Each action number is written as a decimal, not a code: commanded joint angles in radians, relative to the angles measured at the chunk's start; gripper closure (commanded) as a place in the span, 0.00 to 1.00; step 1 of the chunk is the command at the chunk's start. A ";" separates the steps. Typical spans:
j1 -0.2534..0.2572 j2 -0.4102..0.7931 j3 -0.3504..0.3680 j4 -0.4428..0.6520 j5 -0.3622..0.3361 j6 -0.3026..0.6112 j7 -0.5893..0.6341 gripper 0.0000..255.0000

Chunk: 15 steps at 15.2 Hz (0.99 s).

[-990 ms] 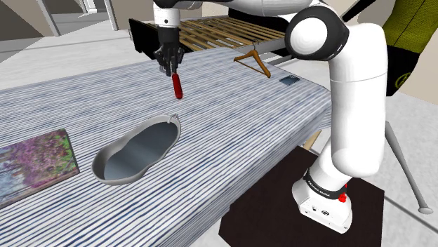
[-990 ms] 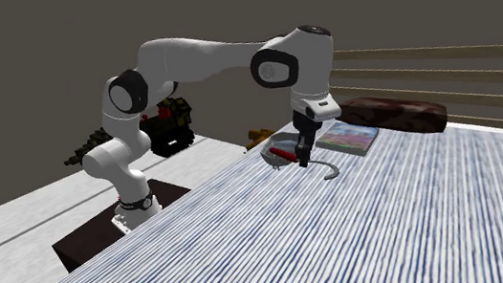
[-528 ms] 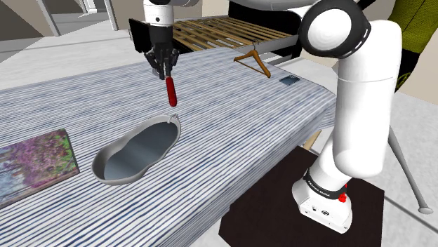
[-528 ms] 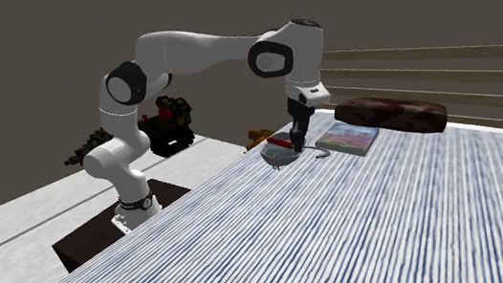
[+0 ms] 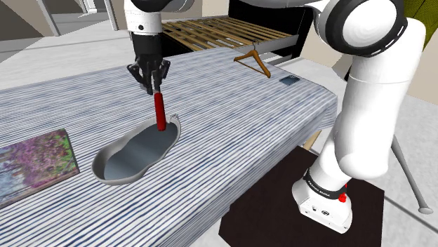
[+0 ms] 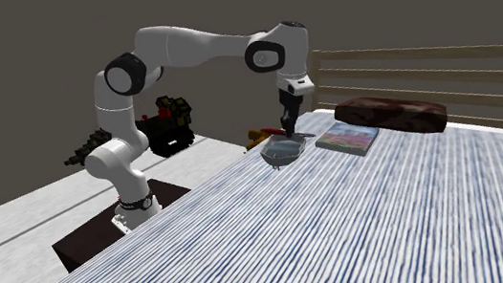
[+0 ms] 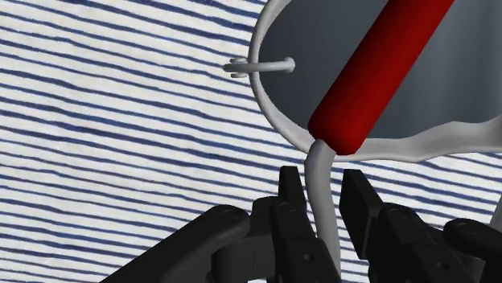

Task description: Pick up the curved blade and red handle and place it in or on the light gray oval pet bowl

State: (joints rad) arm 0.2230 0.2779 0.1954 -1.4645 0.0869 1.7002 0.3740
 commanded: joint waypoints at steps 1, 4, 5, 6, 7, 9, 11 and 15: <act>0.025 -0.011 0.014 -0.021 0.000 0.015 0.039 1.00; 0.065 -0.025 0.038 -0.042 -0.001 0.030 0.101 1.00; 0.078 -0.028 0.045 -0.046 -0.002 0.034 0.123 1.00; 0.092 -0.030 0.053 -0.049 -0.003 0.038 0.144 1.00; 0.106 -0.030 0.061 -0.050 -0.004 0.041 0.166 1.00; 0.111 -0.031 0.065 -0.064 -0.005 0.056 0.173 1.00; 0.111 -0.031 0.064 -0.091 -0.004 0.082 0.170 1.00; 0.110 -0.028 0.064 -0.141 -0.004 0.135 0.165 1.00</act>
State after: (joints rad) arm 0.3344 0.2544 0.2595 -1.5846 0.0816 1.8178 0.5417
